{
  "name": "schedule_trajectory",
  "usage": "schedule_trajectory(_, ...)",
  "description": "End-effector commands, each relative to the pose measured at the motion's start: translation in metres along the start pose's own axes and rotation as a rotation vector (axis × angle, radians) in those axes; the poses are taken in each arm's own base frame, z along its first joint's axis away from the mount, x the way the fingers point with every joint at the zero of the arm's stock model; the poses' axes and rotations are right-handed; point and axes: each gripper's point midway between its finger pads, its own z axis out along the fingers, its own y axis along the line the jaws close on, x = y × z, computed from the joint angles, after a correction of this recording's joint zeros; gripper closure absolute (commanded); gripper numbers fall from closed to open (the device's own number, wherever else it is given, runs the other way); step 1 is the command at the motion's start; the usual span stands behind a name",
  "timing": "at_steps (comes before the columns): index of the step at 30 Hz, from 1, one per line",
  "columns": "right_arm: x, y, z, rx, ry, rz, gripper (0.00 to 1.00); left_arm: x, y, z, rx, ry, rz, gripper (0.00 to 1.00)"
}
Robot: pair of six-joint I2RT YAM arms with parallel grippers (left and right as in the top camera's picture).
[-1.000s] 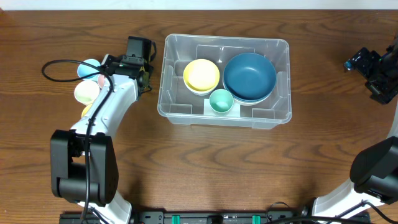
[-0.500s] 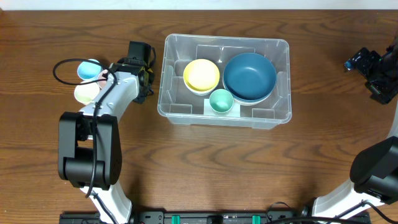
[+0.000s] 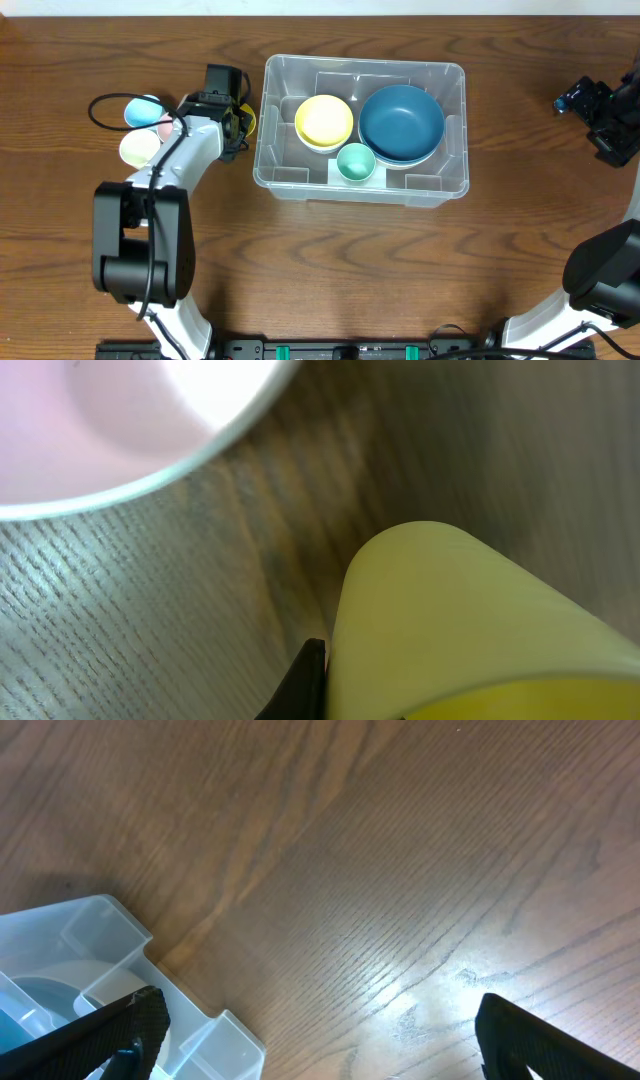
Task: Pack container
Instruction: 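Lower the left gripper over the yellow cup and grasp its rim, then carry the yellow cup into the bin and stack it on the green cup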
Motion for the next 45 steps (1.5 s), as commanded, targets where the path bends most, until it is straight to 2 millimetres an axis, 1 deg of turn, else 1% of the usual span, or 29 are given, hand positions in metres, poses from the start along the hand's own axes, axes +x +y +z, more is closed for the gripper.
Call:
schedule_trajectory(1,0.0,-0.001,-0.002,0.0,-0.005,0.012,0.01,-0.018,-0.019,-0.035,0.1,-0.051,0.08,0.94)
schedule_trajectory(6,0.0,-0.001,-0.002,0.0,-0.005,0.012,0.01,-0.044,-0.031,-0.086,0.192,-0.154,0.142,0.94)
schedule_trajectory(7,0.0,-0.001,-0.002,0.0,-0.005,0.012,0.01,-0.048,-0.034,-0.099,0.218,-0.174,0.161,0.94)
schedule_trajectory(10,0.0,-0.001,-0.002,0.0,-0.005,0.013,0.01,-0.058,-0.037,-0.134,0.275,-0.222,0.211,0.94)
schedule_trajectory(12,0.0,-0.001,-0.002,0.0,-0.005,0.012,0.01,-0.058,-0.037,-0.155,0.304,-0.239,0.245,0.94)
schedule_trajectory(14,0.0,-0.001,-0.002,0.0,-0.005,0.012,0.01,-0.05,-0.041,-0.174,0.361,-0.22,0.329,0.94)
schedule_trajectory(16,0.0,-0.001,-0.002,0.0,-0.004,0.012,0.01,-0.035,-0.048,-0.191,0.441,-0.182,0.442,0.94)
schedule_trajectory(19,0.0,-0.001,-0.002,0.0,-0.005,0.012,0.01,-0.001,-0.061,-0.213,0.571,-0.11,0.645,0.94)
schedule_trajectory(20,0.0,-0.001,-0.002,0.0,-0.004,0.012,0.01,0.01,-0.063,-0.216,0.597,-0.087,0.697,0.94)
schedule_trajectory(22,0.0,-0.001,-0.002,0.0,-0.004,0.012,0.01,0.032,-0.065,-0.218,0.631,-0.036,0.795,0.94)
schedule_trajectory(27,0.0,-0.001,-0.002,0.0,-0.004,0.012,0.01,0.079,-0.053,-0.209,0.599,0.071,0.963,0.94)
schedule_trajectory(31,0.0,-0.001,-0.002,0.0,-0.004,0.012,0.01,0.112,-0.052,-0.205,0.601,0.121,1.083,0.94)
schedule_trajectory(33,0.0,-0.001,-0.002,0.0,-0.004,0.012,0.01,0.126,-0.054,-0.201,0.603,0.144,1.109,0.94)
schedule_trajectory(36,0.0,-0.001,-0.002,0.0,-0.004,0.012,0.01,0.141,-0.056,-0.189,0.582,0.162,1.144,0.94)
schedule_trajectory(41,0.0,-0.001,-0.002,0.0,-0.004,0.012,0.01,0.161,-0.054,-0.161,0.503,0.181,1.194,0.94)
schedule_trajectory(45,0.0,-0.001,-0.002,0.0,-0.004,0.012,0.01,0.169,-0.054,-0.145,0.473,0.194,1.208,0.94)
